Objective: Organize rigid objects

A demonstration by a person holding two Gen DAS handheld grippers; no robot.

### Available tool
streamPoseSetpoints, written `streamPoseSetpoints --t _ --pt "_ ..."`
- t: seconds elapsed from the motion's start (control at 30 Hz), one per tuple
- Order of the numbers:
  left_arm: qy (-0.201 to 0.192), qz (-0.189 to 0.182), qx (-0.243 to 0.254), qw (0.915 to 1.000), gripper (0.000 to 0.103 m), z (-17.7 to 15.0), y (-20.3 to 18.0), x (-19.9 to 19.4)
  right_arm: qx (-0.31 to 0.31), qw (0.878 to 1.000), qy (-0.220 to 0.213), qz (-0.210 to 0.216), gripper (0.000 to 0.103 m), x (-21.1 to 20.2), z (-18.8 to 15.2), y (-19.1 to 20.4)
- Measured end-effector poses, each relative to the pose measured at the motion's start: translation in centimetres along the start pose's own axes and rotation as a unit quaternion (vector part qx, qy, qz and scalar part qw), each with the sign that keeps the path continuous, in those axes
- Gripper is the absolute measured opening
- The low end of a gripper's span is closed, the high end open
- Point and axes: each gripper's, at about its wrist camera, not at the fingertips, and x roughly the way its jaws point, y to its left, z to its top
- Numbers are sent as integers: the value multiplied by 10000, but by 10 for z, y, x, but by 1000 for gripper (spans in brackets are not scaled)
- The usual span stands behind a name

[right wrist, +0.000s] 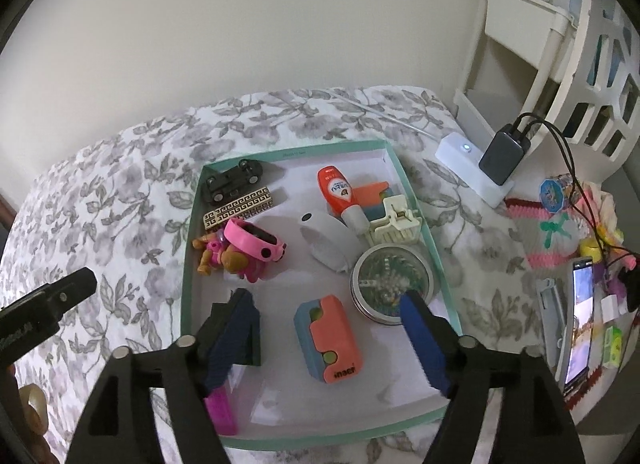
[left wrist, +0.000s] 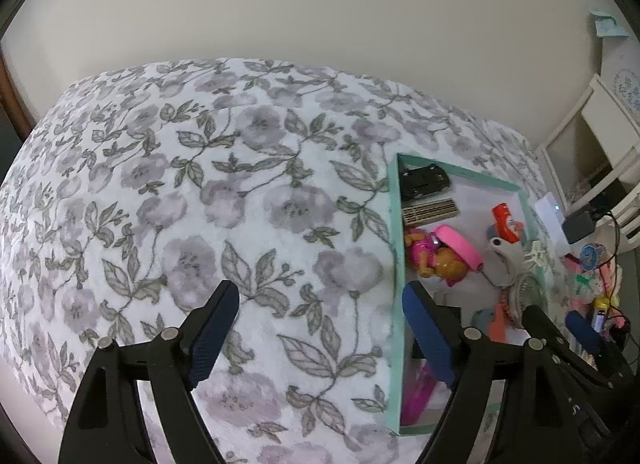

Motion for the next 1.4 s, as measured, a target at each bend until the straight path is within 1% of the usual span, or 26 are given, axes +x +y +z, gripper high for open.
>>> streamPoseSetpoints --t 0.03,0.13,0.17,0.2,0.23,0.27,0.4,0.47,0.63,0.77,0.97,1.23,1.4 --pt "5 42 18 10000 85 -1 1 1 -24 10000 -8 -6 87 1 0 1" --pt "41 113 62 9999 86 -1 0 5 -82 10000 -8 -21 88 2 -1 3" --pt "55 125 67 9999 87 -2 0 6 -98 9999 -12 -26 89 2 -1 4" --pt "78 130 66 9999 94 -2 0 8 -111 9999 -6 -25 92 3 -1 4" --pt "94 131 58 9999 97 -2 0 10 -123 9999 5 -16 97 4 -2 5" --pt "103 135 51 9998 98 -2 1 11 -130 9999 18 -2 99 6 -2 5" --pt "176 190 19 9997 98 -4 4 18 -174 9998 92 -6 100 11 -4 7" --pt "224 232 -7 9995 98 -5 5 22 -208 9997 134 -16 103 14 -6 8" --pt "340 284 -66 9990 98 -6 9 28 -286 9994 211 -50 103 20 -8 11" --pt "350 188 -110 9991 98 -6 9 27 -320 9992 212 -68 103 21 -9 12" --pt "375 148 68 9992 98 -10 -1 21 -304 9994 179 -49 103 18 -10 12" --pt "104 491 219 9985 98 -19 -7 -1 -205 9997 86 -73 103 6 -16 11" --pt "39 382 107 9992 98 -29 -1 -14 -155 9999 3 -9 103 -6 -25 10"
